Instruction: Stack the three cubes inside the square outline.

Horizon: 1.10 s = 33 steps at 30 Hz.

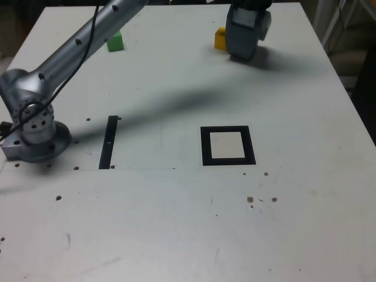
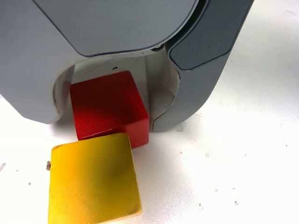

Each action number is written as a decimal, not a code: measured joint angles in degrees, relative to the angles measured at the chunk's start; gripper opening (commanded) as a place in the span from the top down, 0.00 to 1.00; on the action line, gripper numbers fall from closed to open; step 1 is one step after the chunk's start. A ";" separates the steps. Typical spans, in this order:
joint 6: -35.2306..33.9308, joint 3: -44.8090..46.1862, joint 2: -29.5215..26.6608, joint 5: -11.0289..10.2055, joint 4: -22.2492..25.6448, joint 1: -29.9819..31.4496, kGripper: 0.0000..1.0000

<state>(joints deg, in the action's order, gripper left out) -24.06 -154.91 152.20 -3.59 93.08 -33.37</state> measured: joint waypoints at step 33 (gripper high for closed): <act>6.89 8.50 -6.06 1.26 0.00 3.30 0.65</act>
<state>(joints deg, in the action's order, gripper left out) -17.17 -146.41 146.14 -2.34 93.08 -30.07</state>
